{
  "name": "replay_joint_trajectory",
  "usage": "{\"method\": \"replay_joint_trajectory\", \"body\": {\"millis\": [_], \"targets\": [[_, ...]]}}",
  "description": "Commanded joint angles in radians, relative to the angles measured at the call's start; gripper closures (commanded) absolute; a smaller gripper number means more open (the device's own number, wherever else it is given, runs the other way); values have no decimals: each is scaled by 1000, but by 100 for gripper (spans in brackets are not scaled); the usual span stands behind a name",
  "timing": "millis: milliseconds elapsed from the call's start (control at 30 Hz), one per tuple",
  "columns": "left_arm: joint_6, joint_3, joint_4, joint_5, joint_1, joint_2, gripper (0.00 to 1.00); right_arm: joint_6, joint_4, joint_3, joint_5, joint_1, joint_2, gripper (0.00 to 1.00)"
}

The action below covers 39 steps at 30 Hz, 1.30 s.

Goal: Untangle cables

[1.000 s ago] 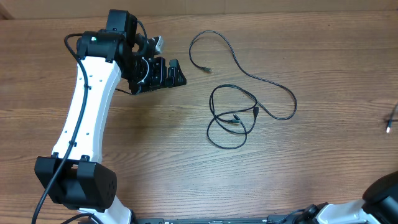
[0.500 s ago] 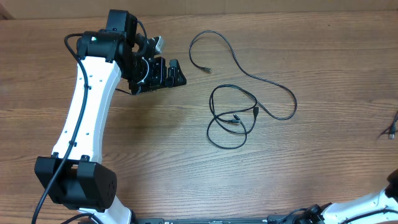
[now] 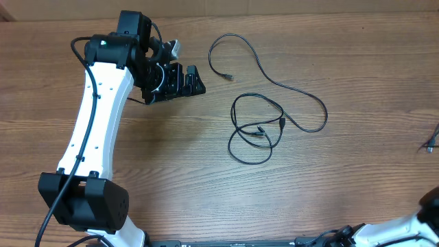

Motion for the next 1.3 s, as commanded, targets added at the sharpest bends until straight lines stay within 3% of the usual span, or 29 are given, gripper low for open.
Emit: {"method": "replay_joint_trajectory", "body": {"millis": [0, 233, 400, 500, 667, 967, 1100, 1267], "targets": [[5, 8, 1, -5, 5, 11, 1, 49, -14, 14, 9, 6, -160, 0], [5, 8, 1, -5, 5, 11, 0, 311, -173, 14, 2, 8, -356, 0], [5, 8, 1, -5, 5, 11, 1, 310, -323, 14, -526, 51, -401, 0], [5, 8, 1, -5, 5, 11, 1, 260, -418, 14, -675, 140, -389, 0], [5, 8, 1, -5, 5, 11, 1, 109, -470, 14, -698, 377, -360, 0], [5, 8, 1, -5, 5, 11, 0, -378, -426, 13, -695, 846, -214, 0], [5, 8, 1, -5, 5, 11, 0, -442, -365, 13, -680, 978, -108, 0], [5, 8, 1, -5, 5, 11, 0, -442, -294, 13, -476, 1080, 31, 0]]}}
